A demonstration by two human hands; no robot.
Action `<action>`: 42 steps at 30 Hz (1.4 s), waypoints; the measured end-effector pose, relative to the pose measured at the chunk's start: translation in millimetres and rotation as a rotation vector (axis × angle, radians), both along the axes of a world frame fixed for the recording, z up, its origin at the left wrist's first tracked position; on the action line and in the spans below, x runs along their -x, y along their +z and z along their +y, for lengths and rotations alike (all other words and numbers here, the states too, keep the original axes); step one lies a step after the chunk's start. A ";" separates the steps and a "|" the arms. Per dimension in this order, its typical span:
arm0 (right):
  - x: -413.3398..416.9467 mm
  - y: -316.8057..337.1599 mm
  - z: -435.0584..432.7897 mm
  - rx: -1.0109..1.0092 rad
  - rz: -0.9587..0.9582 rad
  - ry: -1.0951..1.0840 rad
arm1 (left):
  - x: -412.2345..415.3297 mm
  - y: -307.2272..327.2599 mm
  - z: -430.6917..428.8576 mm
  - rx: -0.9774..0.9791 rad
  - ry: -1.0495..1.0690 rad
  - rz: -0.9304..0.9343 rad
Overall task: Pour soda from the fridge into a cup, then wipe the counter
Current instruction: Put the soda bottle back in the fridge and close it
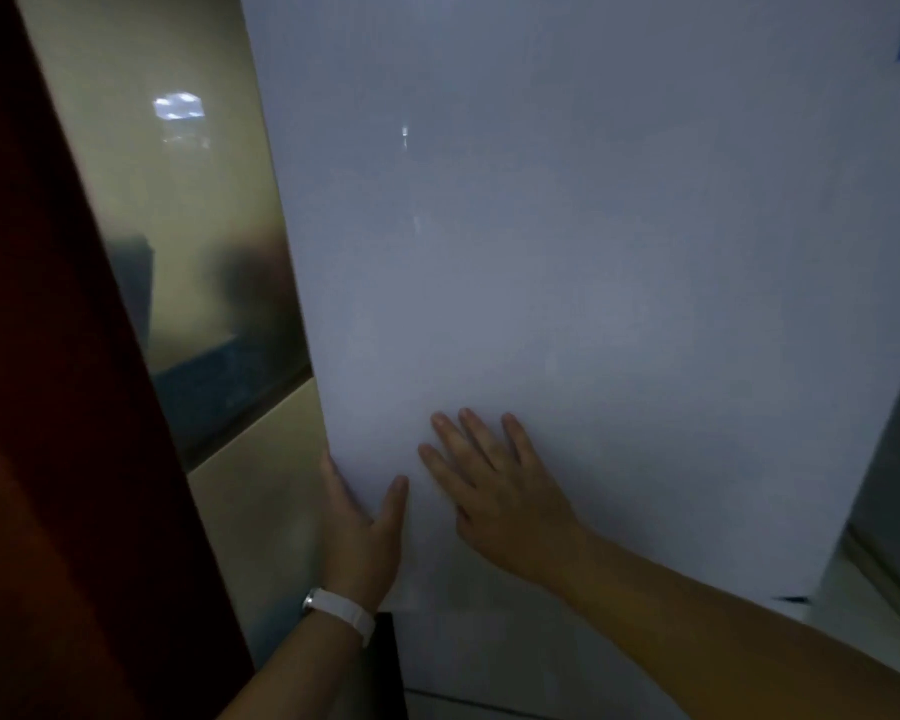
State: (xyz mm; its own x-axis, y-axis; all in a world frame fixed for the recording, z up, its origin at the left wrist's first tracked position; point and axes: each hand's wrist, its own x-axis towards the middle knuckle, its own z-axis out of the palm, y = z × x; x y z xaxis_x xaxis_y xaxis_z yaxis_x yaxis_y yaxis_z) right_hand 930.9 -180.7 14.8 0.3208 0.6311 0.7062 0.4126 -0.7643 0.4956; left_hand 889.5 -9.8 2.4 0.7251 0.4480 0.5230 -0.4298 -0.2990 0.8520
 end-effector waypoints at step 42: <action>49.8 9.8 -19.4 -0.220 0.883 -0.343 | 9.7 -7.9 21.4 -0.659 -0.294 0.330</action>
State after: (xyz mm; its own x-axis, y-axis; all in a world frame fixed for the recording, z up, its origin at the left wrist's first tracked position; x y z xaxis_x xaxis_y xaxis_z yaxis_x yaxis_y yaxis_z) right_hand 881.2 -200.1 24.6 0.9337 0.2873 0.2136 0.3049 -0.9509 -0.0539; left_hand 879.8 11.6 -5.5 0.9295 -0.1131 0.3510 -0.3254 -0.6994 0.6364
